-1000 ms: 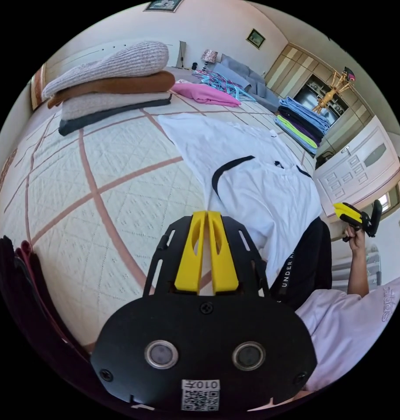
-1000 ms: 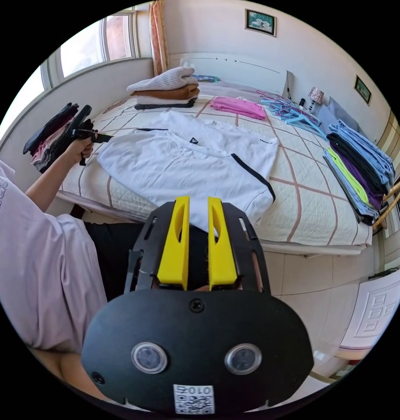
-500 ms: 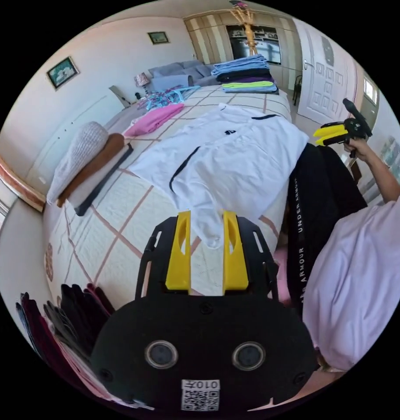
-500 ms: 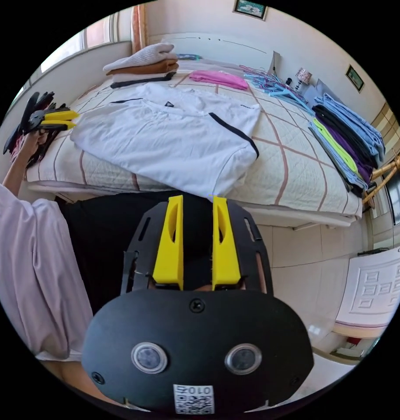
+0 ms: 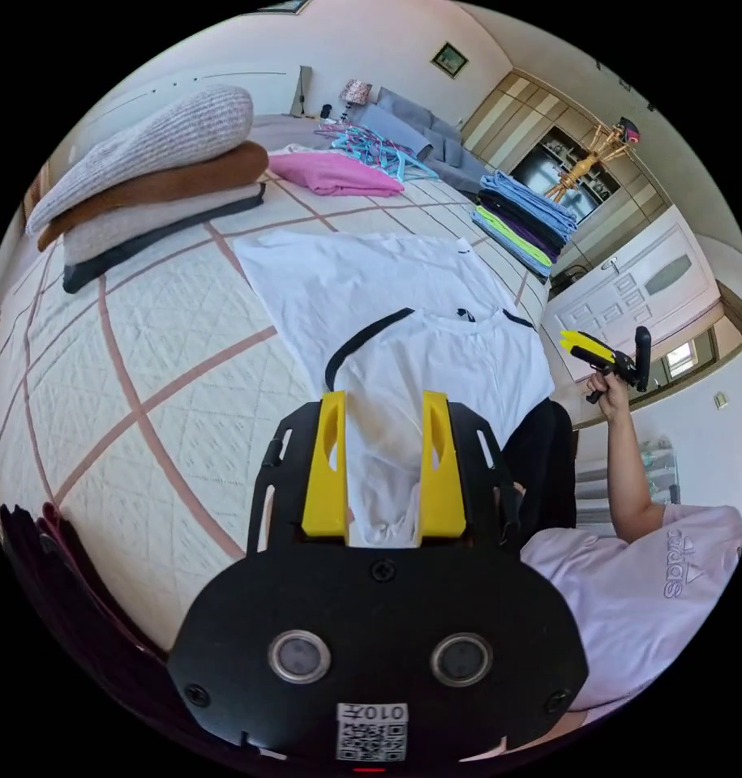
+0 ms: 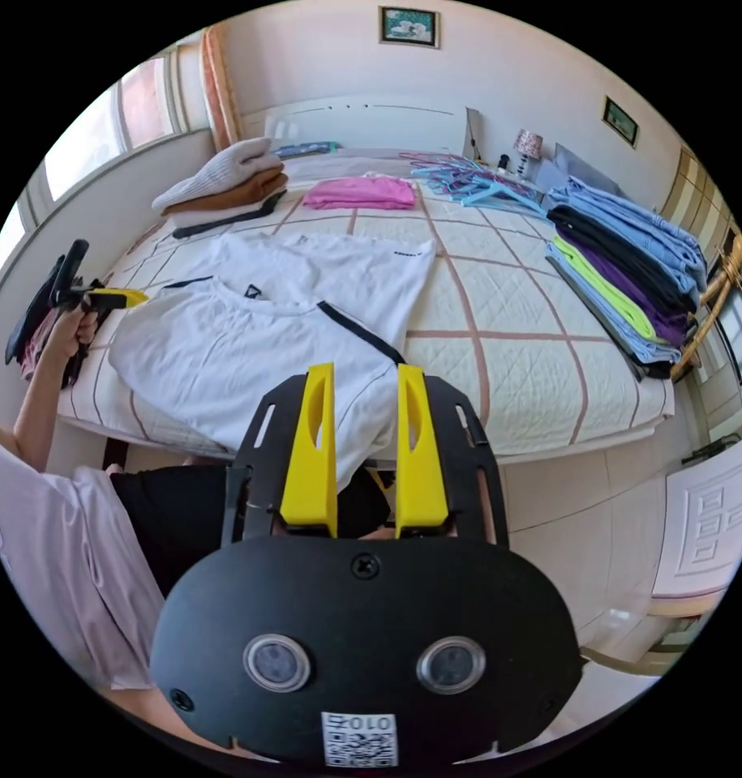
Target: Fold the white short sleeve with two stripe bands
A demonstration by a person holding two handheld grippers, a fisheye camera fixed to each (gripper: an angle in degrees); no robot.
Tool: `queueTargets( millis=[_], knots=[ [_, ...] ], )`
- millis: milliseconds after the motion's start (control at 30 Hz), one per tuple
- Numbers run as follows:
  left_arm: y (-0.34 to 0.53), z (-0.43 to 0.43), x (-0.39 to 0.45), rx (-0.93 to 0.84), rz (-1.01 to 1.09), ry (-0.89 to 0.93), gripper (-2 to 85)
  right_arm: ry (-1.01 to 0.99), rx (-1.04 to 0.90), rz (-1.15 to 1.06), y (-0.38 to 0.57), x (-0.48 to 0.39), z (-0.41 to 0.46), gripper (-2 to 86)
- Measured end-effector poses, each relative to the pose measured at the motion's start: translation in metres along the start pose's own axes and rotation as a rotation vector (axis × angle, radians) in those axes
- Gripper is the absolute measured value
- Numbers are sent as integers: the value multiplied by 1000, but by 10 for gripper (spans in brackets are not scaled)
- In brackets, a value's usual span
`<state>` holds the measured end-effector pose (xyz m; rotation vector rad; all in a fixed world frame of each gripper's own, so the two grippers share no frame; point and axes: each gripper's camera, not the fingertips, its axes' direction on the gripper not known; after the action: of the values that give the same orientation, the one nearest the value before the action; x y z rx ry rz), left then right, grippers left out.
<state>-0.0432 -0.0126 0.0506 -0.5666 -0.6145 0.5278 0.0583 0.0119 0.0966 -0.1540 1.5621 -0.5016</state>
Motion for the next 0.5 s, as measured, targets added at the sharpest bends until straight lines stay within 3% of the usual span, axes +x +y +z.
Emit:
queueTargets(
  millis=[233, 367, 500],
  knots=[
    [-8, 13, -4, -8, -9, -39, 65, -187, -65, 170, -15, 53, 31, 111],
    [-5, 10, -10, 45, 9, 33, 21, -164, -80, 138, -28, 49, 31, 75],
    [10, -3, -9, 101, 21, -37, 6, -116, 36, 59, -32, 39, -5, 51]
  ],
)
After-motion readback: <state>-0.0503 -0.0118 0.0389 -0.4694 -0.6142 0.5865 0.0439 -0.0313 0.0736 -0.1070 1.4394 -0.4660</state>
